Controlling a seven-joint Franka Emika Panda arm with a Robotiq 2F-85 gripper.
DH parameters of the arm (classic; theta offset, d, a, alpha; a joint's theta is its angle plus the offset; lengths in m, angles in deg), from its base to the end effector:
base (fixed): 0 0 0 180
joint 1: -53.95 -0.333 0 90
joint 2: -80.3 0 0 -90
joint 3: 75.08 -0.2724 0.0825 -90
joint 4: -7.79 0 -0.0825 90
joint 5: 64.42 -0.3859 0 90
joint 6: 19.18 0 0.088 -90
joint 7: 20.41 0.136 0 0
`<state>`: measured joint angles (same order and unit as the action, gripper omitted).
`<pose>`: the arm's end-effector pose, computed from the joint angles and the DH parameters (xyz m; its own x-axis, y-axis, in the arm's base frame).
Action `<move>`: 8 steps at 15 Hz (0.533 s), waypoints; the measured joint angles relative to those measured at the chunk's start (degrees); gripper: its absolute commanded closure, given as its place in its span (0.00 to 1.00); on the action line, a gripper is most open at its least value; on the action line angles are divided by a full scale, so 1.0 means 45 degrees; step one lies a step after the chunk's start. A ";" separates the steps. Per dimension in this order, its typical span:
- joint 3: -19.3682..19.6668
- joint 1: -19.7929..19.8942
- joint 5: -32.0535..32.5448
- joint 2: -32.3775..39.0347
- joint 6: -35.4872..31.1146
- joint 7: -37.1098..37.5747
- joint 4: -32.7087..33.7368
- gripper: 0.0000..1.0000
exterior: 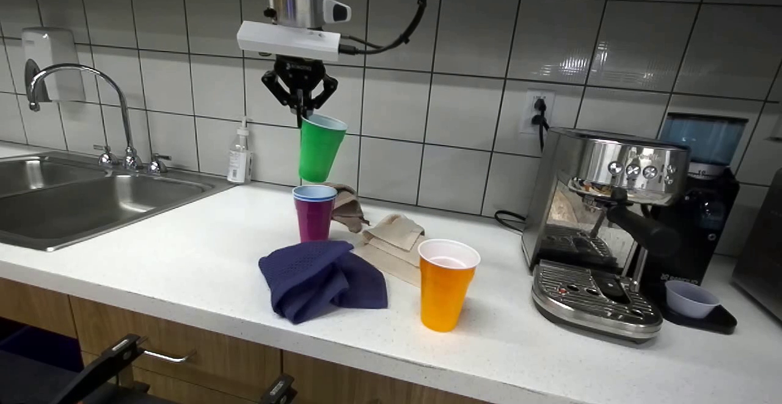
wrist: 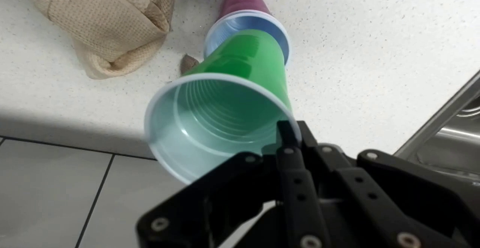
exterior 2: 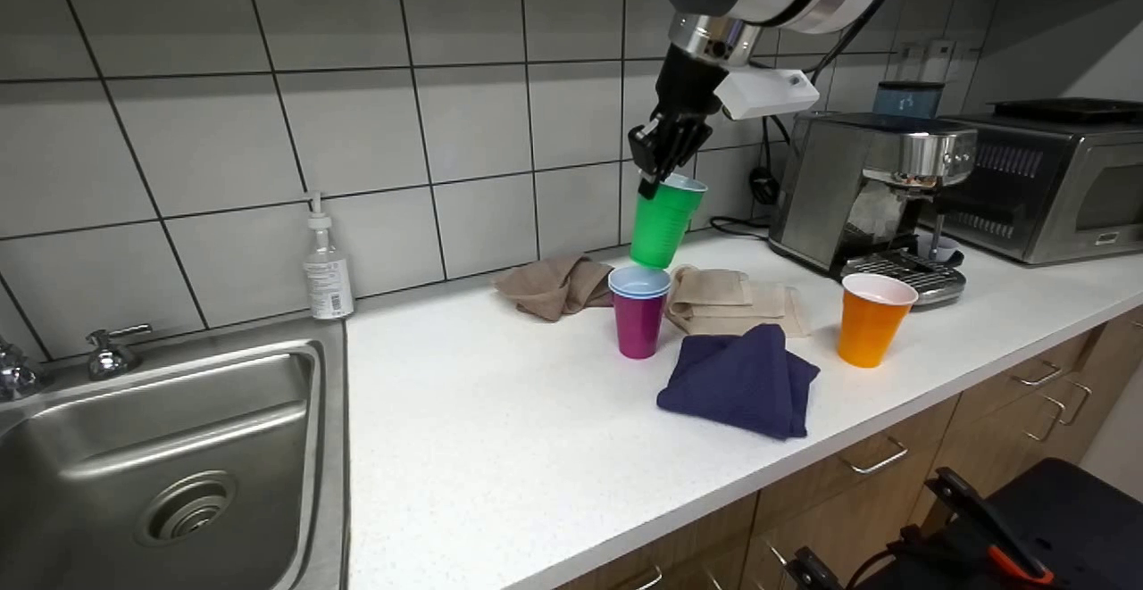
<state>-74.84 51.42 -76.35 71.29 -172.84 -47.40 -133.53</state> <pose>0.5107 0.0166 0.3213 0.8696 0.3137 0.3812 0.3308 -0.9434 0.0219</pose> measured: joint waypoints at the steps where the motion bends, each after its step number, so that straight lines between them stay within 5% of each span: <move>1: 0.0000 -0.0029 0.0008 0.0002 -0.0012 0.0000 -0.0032 0.99; 8: 0.0001 -0.0225 0.0021 0.0128 -0.0557 0.0000 -0.0255 0.99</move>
<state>-74.84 50.41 -76.25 71.86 -175.35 -47.40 -134.68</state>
